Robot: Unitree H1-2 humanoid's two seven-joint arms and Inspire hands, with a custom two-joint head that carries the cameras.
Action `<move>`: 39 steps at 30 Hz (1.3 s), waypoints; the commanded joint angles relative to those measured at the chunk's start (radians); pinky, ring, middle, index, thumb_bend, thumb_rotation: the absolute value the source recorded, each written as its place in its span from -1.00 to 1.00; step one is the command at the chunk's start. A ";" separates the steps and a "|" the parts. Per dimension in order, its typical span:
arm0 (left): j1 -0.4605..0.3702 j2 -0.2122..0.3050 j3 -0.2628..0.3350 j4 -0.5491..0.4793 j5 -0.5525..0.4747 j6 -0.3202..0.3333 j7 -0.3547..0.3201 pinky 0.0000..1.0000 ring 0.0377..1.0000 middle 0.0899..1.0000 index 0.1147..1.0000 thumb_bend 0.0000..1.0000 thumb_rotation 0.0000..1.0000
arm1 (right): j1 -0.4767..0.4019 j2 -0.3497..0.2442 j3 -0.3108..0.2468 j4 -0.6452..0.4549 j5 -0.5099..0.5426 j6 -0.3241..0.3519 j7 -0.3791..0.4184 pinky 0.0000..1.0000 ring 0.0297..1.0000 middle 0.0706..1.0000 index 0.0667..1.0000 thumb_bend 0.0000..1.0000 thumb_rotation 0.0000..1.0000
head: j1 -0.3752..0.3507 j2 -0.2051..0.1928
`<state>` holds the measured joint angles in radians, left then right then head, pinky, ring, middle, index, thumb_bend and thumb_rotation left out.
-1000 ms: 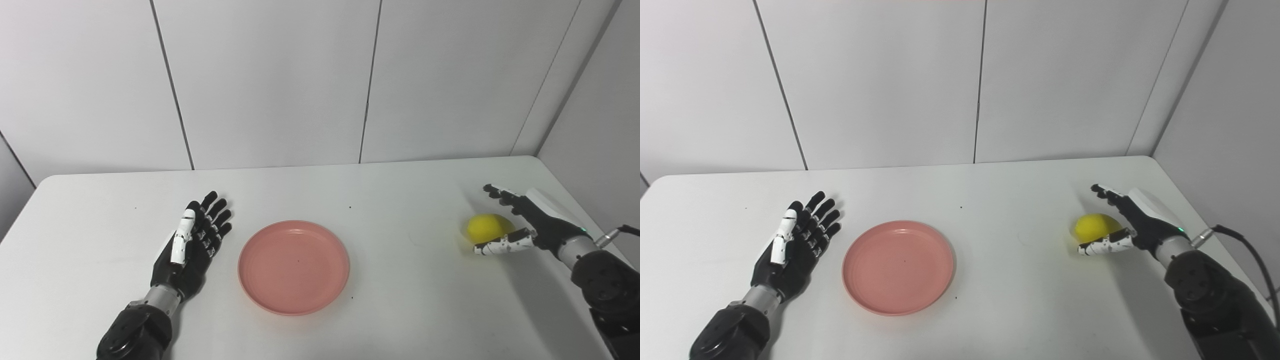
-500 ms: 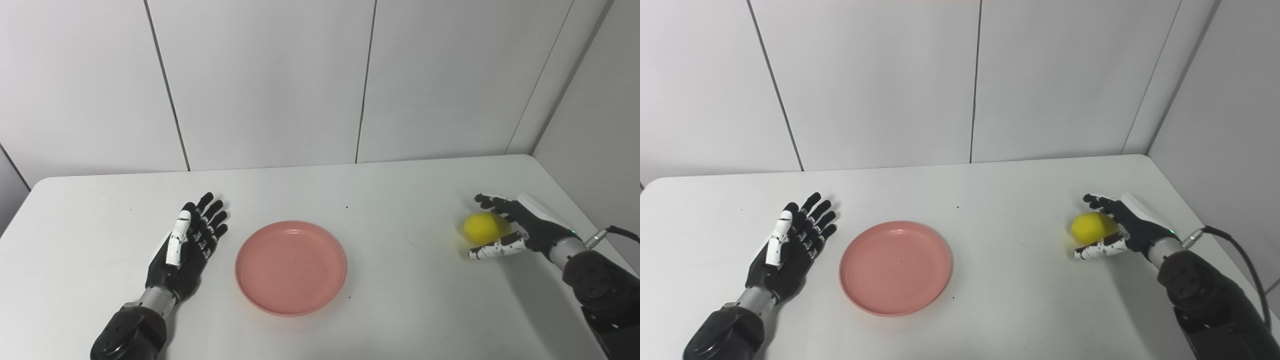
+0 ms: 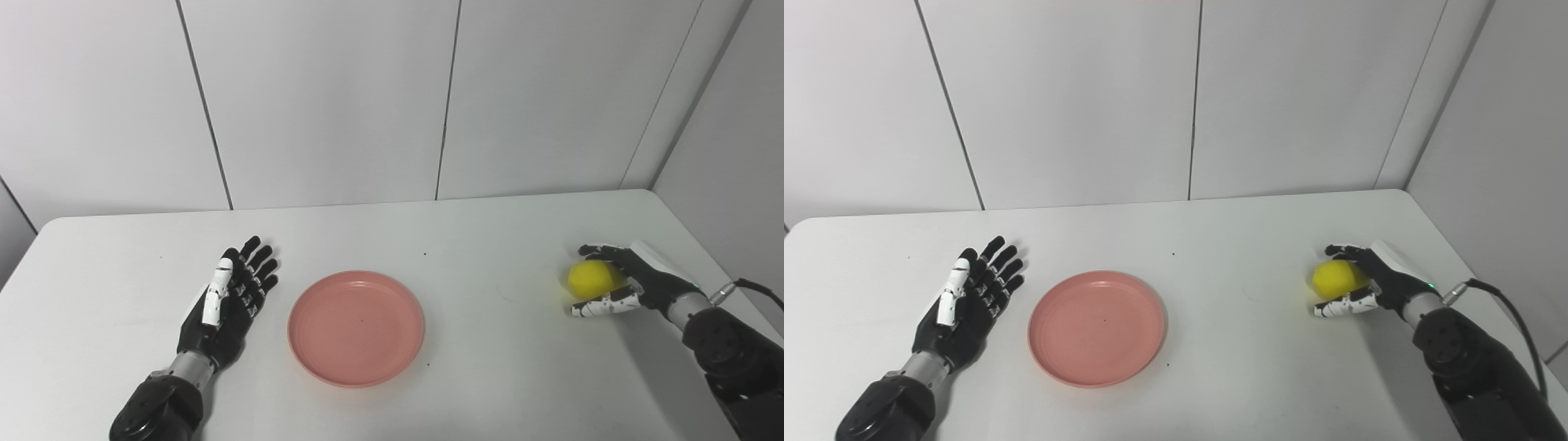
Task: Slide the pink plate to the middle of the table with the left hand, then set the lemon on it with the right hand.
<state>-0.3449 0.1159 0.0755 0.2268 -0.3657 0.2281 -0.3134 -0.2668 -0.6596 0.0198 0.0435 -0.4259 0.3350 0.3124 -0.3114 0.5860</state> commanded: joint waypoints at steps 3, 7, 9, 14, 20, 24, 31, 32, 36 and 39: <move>0.007 0.001 -0.001 -0.001 0.002 0.038 0.011 1.00 0.97 0.97 0.94 -0.13 1.00 | -0.052 -0.034 -0.004 0.016 -0.001 -0.070 -0.033 0.50 0.54 0.58 0.58 0.70 -0.55 | 0.002 0.002; 0.006 0.002 -0.004 0.003 0.007 0.034 0.011 1.00 0.97 0.97 0.94 -0.12 1.00 | -0.063 -0.031 -0.001 0.038 0.000 -0.082 -0.040 0.46 0.52 0.55 0.55 0.61 -0.56 | 0.006 0.003; 0.006 0.004 -0.004 0.007 0.007 0.031 0.009 1.00 0.97 0.97 0.94 -0.12 1.00 | -0.067 -0.029 0.002 0.049 -0.004 -0.088 -0.047 0.45 0.51 0.54 0.54 0.59 -0.56 | 0.007 0.003; 0.008 0.005 -0.004 0.003 0.004 0.037 0.006 1.00 0.97 0.96 0.94 -0.11 1.00 | -0.080 -0.029 0.012 0.092 -0.014 -0.111 -0.068 0.39 0.45 0.48 0.49 0.50 -0.64 | 0.010 0.004; 0.012 0.003 -0.006 -0.015 0.007 0.052 0.014 1.00 0.96 0.95 0.93 -0.12 1.00 | -0.099 -0.025 0.014 0.153 -0.001 -0.168 -0.107 0.18 0.22 0.27 0.28 0.36 -0.90 | 0.014 0.005; 0.011 0.006 -0.006 -0.006 0.007 0.045 0.006 1.00 0.97 0.97 0.94 -0.11 1.00 | -0.106 -0.014 0.011 0.172 0.008 -0.161 -0.119 0.02 0.04 0.07 0.10 0.24 -0.90 | 0.013 0.006; 0.014 0.002 -0.004 -0.022 0.003 0.056 0.009 1.00 0.97 0.97 0.94 -0.12 1.00 | -0.102 -0.013 0.013 0.167 0.016 -0.154 -0.120 -0.16 -0.13 -0.06 0.04 0.08 -0.99 | 0.013 0.007; 0.013 0.002 -0.004 -0.020 0.003 0.056 0.009 1.00 0.97 0.97 0.94 -0.12 1.00 | -0.102 -0.013 0.013 0.167 0.015 -0.152 -0.122 -0.17 -0.13 -0.07 0.03 0.07 -0.99 | 0.013 0.007; 0.012 0.002 -0.002 -0.012 0.002 0.053 0.009 1.00 0.97 0.97 0.94 -0.11 1.00 | -0.098 -0.014 0.013 0.162 0.007 -0.154 -0.132 -0.18 -0.14 -0.07 0.03 0.06 -0.99 | 0.015 0.006; 0.011 0.002 -0.002 -0.011 0.003 0.049 0.006 1.00 0.97 0.96 0.94 -0.12 1.00 | -0.096 -0.014 0.009 0.155 0.009 -0.157 -0.138 -0.20 -0.16 -0.09 0.01 0.05 -1.00 | 0.016 0.005</move>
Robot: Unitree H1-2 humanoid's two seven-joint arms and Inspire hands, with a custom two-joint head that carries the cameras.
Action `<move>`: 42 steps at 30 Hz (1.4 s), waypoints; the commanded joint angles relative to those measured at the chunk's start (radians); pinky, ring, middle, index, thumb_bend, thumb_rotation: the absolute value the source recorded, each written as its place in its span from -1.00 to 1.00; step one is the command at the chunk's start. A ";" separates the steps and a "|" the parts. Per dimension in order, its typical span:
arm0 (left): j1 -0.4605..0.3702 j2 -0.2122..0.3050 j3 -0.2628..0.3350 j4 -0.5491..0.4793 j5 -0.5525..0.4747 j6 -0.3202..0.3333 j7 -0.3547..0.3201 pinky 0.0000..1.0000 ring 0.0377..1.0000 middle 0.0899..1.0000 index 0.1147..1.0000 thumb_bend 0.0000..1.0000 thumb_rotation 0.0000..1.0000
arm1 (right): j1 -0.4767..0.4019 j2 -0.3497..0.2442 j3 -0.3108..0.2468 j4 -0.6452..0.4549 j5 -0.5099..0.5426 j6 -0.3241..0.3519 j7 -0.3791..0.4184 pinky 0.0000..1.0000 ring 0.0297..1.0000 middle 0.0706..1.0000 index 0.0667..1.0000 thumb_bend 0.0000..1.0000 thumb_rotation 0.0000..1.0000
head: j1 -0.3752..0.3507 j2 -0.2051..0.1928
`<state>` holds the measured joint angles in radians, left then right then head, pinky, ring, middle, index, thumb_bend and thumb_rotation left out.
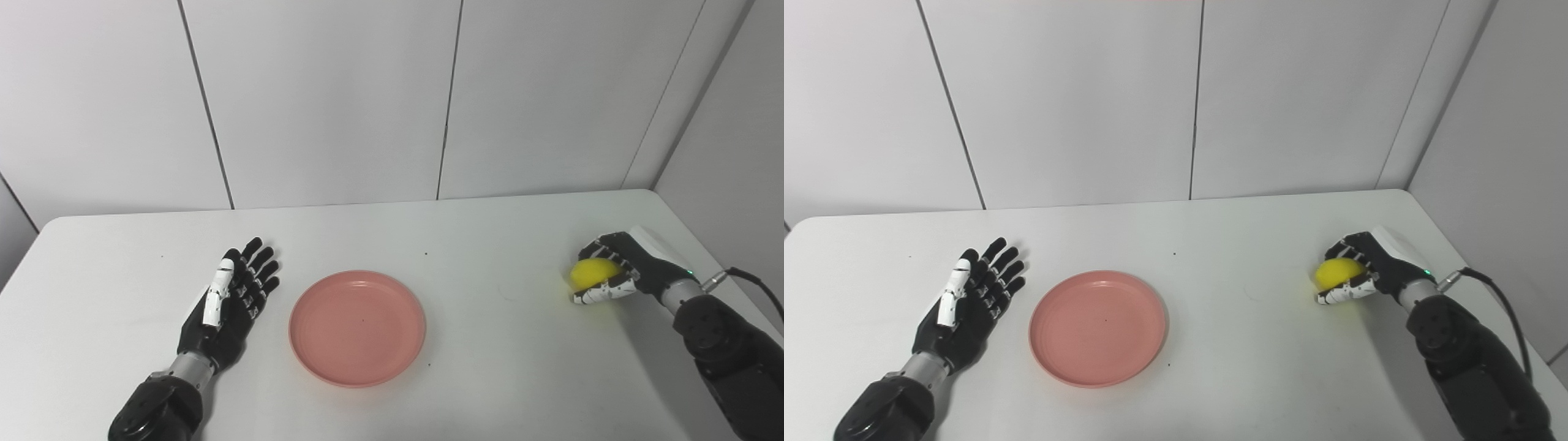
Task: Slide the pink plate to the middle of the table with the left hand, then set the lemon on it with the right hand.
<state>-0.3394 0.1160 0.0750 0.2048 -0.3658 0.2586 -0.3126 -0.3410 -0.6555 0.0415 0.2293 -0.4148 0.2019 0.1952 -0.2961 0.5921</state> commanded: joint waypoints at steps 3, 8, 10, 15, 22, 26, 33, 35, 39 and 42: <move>0.004 0.002 -0.002 0.015 0.005 0.016 0.007 1.00 0.97 0.96 0.94 -0.11 1.00 | -0.020 -0.018 -0.015 -0.047 -0.004 -0.011 -0.020 -0.20 -0.16 -0.10 0.01 0.05 -1.00 | 0.004 -0.002; 0.002 0.002 0.000 0.023 0.005 0.012 0.006 1.00 0.97 0.96 0.93 -0.11 1.00 | -0.014 -0.021 -0.025 -0.088 0.012 -0.028 -0.020 -0.23 -0.19 -0.13 -0.03 0.06 -1.00 | 0.005 -0.004; 0.004 0.001 -0.001 0.013 0.004 0.018 0.007 1.00 0.97 0.96 0.93 -0.11 1.00 | -0.012 -0.021 -0.028 -0.116 0.014 -0.024 -0.018 -0.23 -0.19 -0.14 -0.04 0.07 -1.00 | 0.005 -0.004; 0.005 -0.004 -0.004 0.006 0.007 0.020 0.013 1.00 0.97 0.96 0.94 -0.12 1.00 | -0.018 -0.025 -0.028 -0.191 0.003 0.011 -0.002 -0.23 -0.19 -0.14 -0.02 0.09 -0.98 | 0.009 -0.007; 0.004 -0.007 -0.007 0.016 0.010 0.010 0.011 1.00 0.97 0.96 0.94 -0.10 1.00 | -0.035 -0.023 -0.022 -0.272 -0.010 0.021 0.027 -0.24 -0.20 -0.13 0.01 0.08 -0.98 | 0.019 -0.010; 0.003 -0.013 -0.007 0.013 0.011 0.010 0.016 1.00 0.97 0.96 0.94 -0.11 1.00 | -0.059 -0.013 -0.005 -0.321 -0.028 0.038 0.056 -0.23 -0.19 -0.13 -0.01 0.08 -0.90 | 0.027 -0.015; 0.002 -0.021 -0.007 0.016 0.016 0.000 0.021 1.00 0.96 0.96 0.93 -0.13 1.00 | -0.113 0.023 0.025 -0.362 -0.033 0.033 0.099 -0.26 -0.21 -0.15 -0.02 0.08 -0.88 | 0.043 -0.024; 0.001 -0.022 -0.008 0.024 0.018 -0.009 0.019 1.00 0.97 0.97 0.94 -0.12 1.00 | -0.132 0.040 0.039 -0.373 -0.038 0.028 0.107 -0.27 -0.22 -0.14 -0.02 0.07 -0.88 | 0.045 -0.025; 0.004 -0.032 -0.011 0.006 0.021 -0.001 0.033 1.00 0.96 0.96 0.94 -0.11 1.00 | -0.170 0.091 0.074 -0.397 -0.061 0.041 0.117 -0.28 -0.22 -0.13 -0.01 0.08 -0.86 | 0.055 -0.027; 0.006 -0.038 -0.014 0.006 0.023 -0.008 0.038 1.00 0.97 0.97 0.95 -0.12 1.00 | -0.192 0.138 0.094 -0.394 -0.064 0.029 0.111 -0.32 -0.26 -0.17 -0.04 0.09 -0.94 | 0.064 -0.027</move>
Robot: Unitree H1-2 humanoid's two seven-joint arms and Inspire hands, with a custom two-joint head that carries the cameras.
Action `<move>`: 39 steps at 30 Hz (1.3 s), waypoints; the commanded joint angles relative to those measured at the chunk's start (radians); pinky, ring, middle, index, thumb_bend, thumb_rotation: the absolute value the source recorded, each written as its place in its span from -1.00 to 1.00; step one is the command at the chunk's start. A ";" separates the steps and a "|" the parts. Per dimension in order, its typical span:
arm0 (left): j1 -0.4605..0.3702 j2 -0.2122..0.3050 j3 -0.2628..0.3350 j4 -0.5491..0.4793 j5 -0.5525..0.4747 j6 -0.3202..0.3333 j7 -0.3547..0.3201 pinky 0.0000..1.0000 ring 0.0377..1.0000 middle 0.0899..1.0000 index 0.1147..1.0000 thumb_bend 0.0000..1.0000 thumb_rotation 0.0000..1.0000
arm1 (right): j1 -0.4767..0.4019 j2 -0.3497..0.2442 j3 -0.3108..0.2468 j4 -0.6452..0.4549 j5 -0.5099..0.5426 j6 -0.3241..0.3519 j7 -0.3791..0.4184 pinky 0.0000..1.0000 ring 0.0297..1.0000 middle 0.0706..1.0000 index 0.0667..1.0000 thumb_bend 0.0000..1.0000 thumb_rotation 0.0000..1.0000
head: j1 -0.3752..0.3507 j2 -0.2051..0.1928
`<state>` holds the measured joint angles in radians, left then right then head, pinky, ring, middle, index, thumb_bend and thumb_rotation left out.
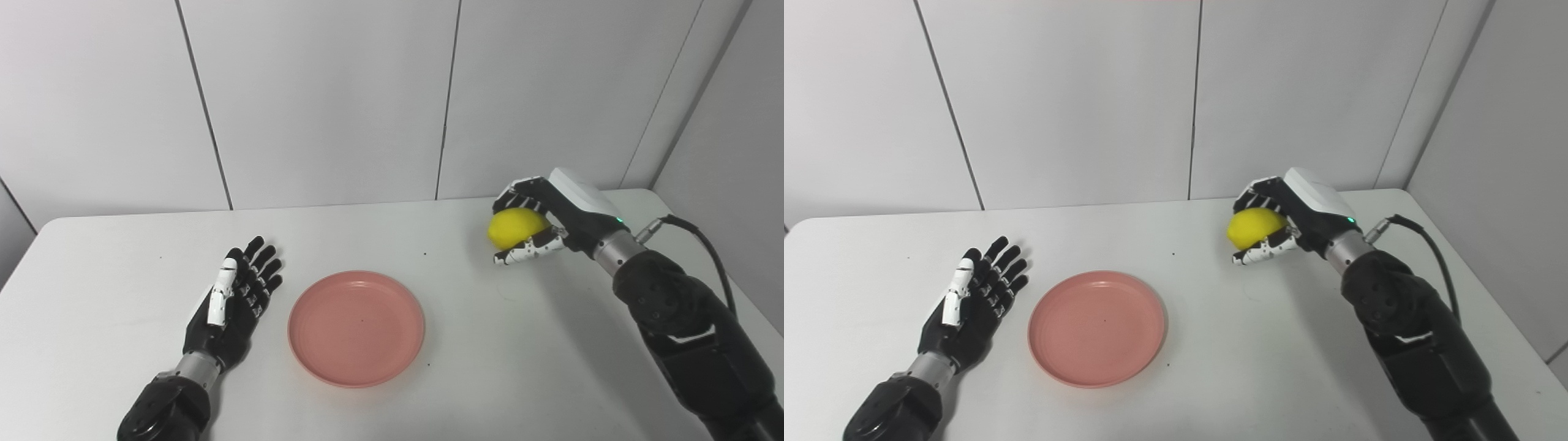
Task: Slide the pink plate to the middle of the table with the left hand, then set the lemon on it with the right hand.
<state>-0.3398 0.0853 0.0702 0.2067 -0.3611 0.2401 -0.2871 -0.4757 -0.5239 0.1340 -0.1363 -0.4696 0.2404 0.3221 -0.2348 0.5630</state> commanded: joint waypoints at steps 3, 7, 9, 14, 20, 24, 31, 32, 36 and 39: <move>0.010 -0.013 -0.009 -0.005 0.014 0.014 0.019 1.00 0.98 0.97 0.95 -0.12 1.00 | -0.074 0.041 0.022 -0.028 -0.023 0.002 -0.006 -0.29 -0.22 -0.14 -0.02 0.08 -0.90 | 0.009 0.004; 0.015 -0.022 -0.009 -0.015 0.011 0.014 0.023 1.00 0.98 0.98 0.96 -0.12 1.00 | -0.096 0.093 0.053 -0.017 -0.041 0.003 -0.003 -0.30 -0.23 -0.14 0.00 0.07 -0.90 | 0.025 0.006; 0.016 -0.027 -0.007 -0.015 0.012 0.012 0.028 1.00 0.98 0.98 0.96 -0.13 1.00 | -0.105 0.121 0.065 -0.005 -0.047 -0.005 -0.008 -0.31 -0.25 -0.15 0.00 0.08 -0.89 | 0.041 0.006; 0.020 -0.037 -0.008 -0.021 0.021 0.007 0.048 0.98 0.96 0.96 0.94 -0.13 1.00 | -0.124 0.184 0.096 0.023 -0.069 -0.020 -0.019 -0.31 -0.24 -0.13 0.04 0.09 -0.84 | 0.069 0.006; 0.024 -0.047 -0.003 -0.033 0.028 0.008 0.069 0.99 0.95 0.96 0.93 -0.13 1.00 | -0.144 0.255 0.136 0.066 -0.098 -0.026 -0.032 -0.28 -0.21 -0.12 0.04 0.08 -0.83 | 0.091 0.007; 0.026 -0.051 -0.004 -0.041 0.038 0.010 0.084 0.99 0.94 0.95 0.92 -0.13 1.00 | -0.148 0.299 0.168 0.095 -0.130 -0.020 -0.048 -0.30 -0.22 -0.13 0.04 0.09 -0.89 | 0.114 0.010; 0.032 -0.069 0.000 -0.063 0.049 0.021 0.112 0.98 0.93 0.94 0.91 -0.14 1.00 | -0.147 0.369 0.216 0.163 -0.193 -0.012 -0.095 -0.32 -0.20 -0.10 0.09 0.10 -0.90 | 0.134 0.012; 0.032 -0.071 0.000 -0.065 0.050 0.020 0.114 0.98 0.93 0.94 0.91 -0.14 1.00 | -0.145 0.381 0.222 0.172 -0.206 -0.004 -0.101 -0.32 -0.19 -0.10 0.09 0.11 -0.90 | 0.141 0.014; 0.032 -0.072 -0.004 -0.064 0.055 0.017 0.122 0.98 0.93 0.94 0.93 -0.15 1.00 | -0.137 0.417 0.241 0.207 -0.254 0.009 -0.131 -0.35 -0.22 -0.10 0.11 0.13 -0.90 | 0.155 0.014; 0.033 -0.074 -0.006 -0.064 0.060 0.011 0.126 0.99 0.93 0.95 0.93 -0.15 1.00 | -0.127 0.435 0.253 0.233 -0.277 -0.006 -0.159 -0.37 -0.24 -0.11 0.12 0.15 -0.92 | 0.162 0.016</move>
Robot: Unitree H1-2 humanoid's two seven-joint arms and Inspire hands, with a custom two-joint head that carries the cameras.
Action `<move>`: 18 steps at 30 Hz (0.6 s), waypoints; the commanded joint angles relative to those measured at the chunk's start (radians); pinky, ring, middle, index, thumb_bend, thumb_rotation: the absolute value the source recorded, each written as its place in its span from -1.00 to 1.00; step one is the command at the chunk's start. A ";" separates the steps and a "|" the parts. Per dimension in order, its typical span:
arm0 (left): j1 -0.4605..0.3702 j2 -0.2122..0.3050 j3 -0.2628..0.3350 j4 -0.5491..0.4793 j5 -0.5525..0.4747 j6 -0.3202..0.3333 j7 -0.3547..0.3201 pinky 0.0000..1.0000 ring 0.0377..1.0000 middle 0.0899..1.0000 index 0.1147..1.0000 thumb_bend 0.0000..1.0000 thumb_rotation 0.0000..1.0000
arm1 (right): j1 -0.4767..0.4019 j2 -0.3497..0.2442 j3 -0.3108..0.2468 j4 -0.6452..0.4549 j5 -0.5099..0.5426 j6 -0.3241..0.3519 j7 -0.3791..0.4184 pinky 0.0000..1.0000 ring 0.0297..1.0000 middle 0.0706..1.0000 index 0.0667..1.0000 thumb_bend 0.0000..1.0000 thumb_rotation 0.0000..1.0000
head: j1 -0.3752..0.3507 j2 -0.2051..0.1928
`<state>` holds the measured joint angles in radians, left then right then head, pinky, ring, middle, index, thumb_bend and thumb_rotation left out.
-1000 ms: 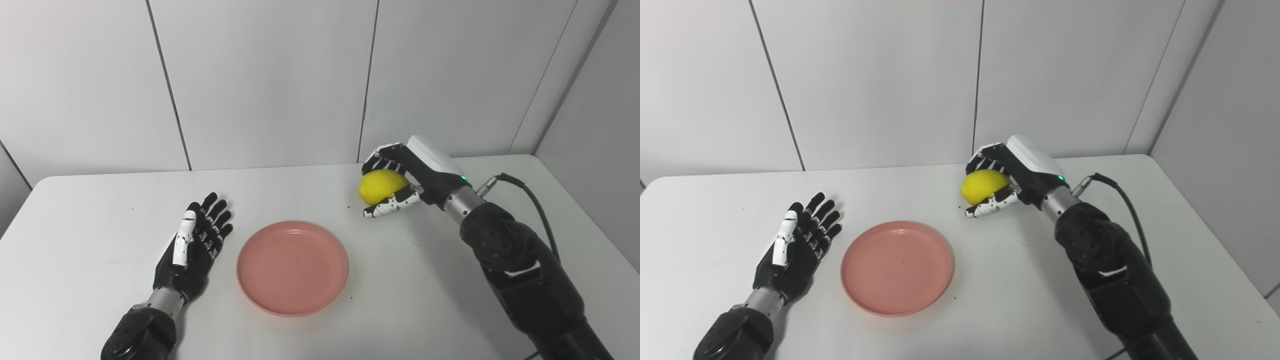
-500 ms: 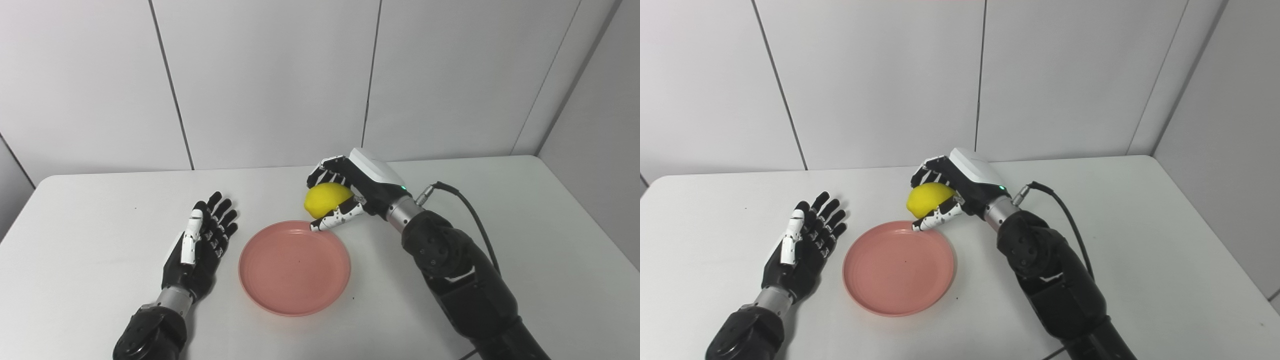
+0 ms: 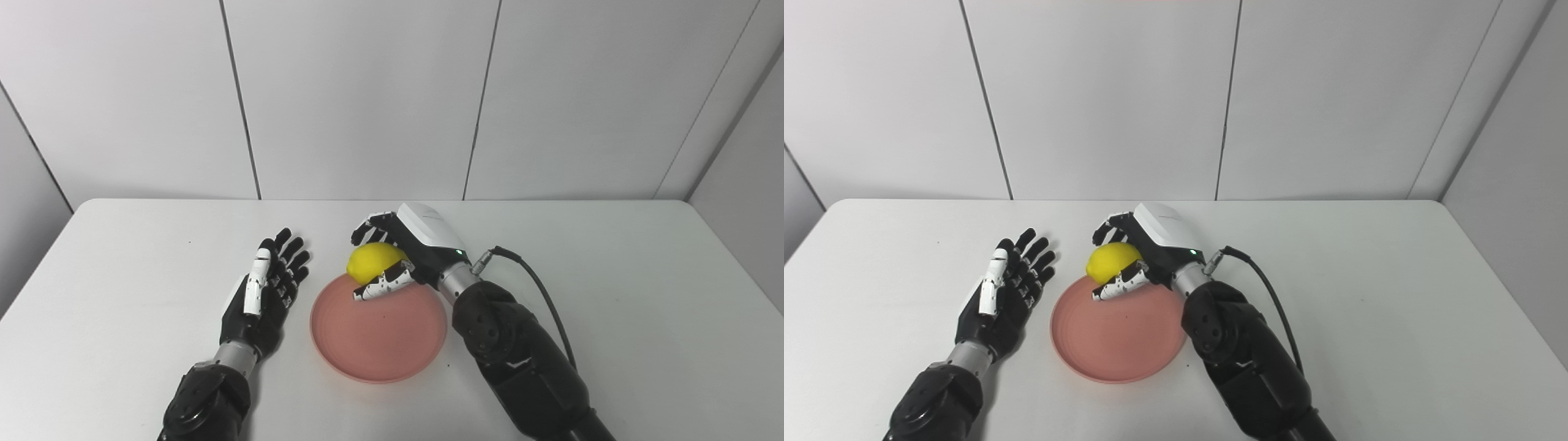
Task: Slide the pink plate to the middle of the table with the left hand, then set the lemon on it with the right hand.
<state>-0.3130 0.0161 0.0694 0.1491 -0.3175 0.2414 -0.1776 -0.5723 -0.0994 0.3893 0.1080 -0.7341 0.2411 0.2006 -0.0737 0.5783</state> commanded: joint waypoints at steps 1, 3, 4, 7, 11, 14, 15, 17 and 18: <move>0.007 -0.006 -0.005 -0.007 0.018 0.008 0.018 0.98 0.93 0.94 0.93 -0.14 1.00 | -0.027 0.014 0.003 -0.003 -0.019 -0.013 -0.047 -0.38 -0.24 -0.11 0.11 0.16 -0.92 | 0.003 0.001; 0.006 -0.007 -0.004 -0.003 0.019 0.002 0.020 0.98 0.92 0.94 0.93 -0.14 1.00 | -0.023 0.018 0.014 0.016 -0.026 -0.026 -0.064 -0.39 -0.26 -0.13 0.11 0.16 -0.91 | 0.009 0.002; 0.005 -0.007 -0.004 0.001 0.020 -0.002 0.020 0.97 0.92 0.93 0.92 -0.14 1.00 | -0.022 0.018 0.018 0.024 -0.029 -0.030 -0.069 -0.38 -0.25 -0.12 0.11 0.16 -0.89 | 0.010 0.003; 0.004 -0.008 -0.004 -0.003 0.022 -0.001 0.022 0.96 0.91 0.93 0.92 -0.13 1.00 | -0.018 0.017 0.031 0.049 -0.034 -0.040 -0.082 -0.36 -0.22 -0.10 0.12 0.16 -0.88 | 0.014 0.004; 0.004 -0.008 -0.004 -0.009 0.024 0.009 0.020 0.98 0.92 0.93 0.92 -0.12 1.00 | -0.011 0.015 0.048 0.076 -0.037 -0.047 -0.095 -0.39 -0.25 -0.12 0.11 0.17 -0.88 | 0.019 0.009; 0.005 -0.011 -0.004 -0.019 0.024 0.018 0.024 0.97 0.92 0.93 0.91 -0.13 1.00 | -0.007 0.012 0.062 0.092 -0.040 -0.048 -0.097 -0.37 -0.22 -0.10 0.10 0.15 -0.86 | 0.018 0.010; 0.006 -0.010 -0.004 -0.022 0.025 0.020 0.023 0.97 0.92 0.93 0.92 -0.14 1.00 | -0.005 0.011 0.066 0.097 -0.040 -0.052 -0.099 -0.35 -0.19 -0.08 0.11 0.15 -0.86 | 0.018 0.010; 0.006 -0.011 -0.005 -0.025 0.026 0.023 0.025 0.97 0.92 0.93 0.91 -0.13 1.00 | -0.001 0.007 0.072 0.106 -0.040 -0.056 -0.102 -0.33 -0.18 -0.06 0.12 0.15 -0.87 | 0.019 0.012; 0.006 -0.011 -0.005 -0.026 0.025 0.024 0.024 0.97 0.92 0.93 0.91 -0.14 1.00 | 0.002 0.005 0.076 0.110 -0.041 -0.053 -0.103 -0.32 -0.16 -0.04 0.14 0.15 -0.87 | 0.019 0.012</move>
<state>-0.3087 0.0107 0.0694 0.1312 -0.2986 0.2496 -0.1645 -0.5527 -0.0909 0.4613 0.2249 -0.7676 0.2258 0.1129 -0.0552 0.5906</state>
